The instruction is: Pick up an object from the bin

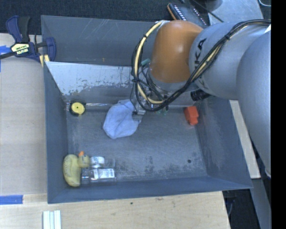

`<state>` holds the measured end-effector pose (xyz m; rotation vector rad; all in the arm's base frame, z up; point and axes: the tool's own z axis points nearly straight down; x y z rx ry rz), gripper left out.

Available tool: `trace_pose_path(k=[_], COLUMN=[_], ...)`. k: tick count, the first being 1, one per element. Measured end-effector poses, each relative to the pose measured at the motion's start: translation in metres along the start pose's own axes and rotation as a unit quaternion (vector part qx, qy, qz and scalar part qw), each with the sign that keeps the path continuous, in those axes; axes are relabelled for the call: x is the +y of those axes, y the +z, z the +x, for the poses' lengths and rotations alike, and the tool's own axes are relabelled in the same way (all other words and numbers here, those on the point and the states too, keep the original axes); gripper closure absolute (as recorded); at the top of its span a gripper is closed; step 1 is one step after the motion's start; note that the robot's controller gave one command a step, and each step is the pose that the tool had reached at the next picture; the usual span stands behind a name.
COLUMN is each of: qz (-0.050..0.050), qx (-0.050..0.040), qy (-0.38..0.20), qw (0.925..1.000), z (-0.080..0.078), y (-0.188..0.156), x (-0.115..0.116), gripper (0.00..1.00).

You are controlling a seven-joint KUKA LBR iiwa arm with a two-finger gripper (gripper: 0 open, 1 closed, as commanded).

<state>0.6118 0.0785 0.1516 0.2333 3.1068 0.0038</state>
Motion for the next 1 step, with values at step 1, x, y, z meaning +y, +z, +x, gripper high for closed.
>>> trace_pose_path(k=[1], qz=[0.001], qx=[0.0045], qy=[0.007], qw=[1.0], z=[0.0007], y=[-0.0546], x=[-0.0043], gripper=[1.0])
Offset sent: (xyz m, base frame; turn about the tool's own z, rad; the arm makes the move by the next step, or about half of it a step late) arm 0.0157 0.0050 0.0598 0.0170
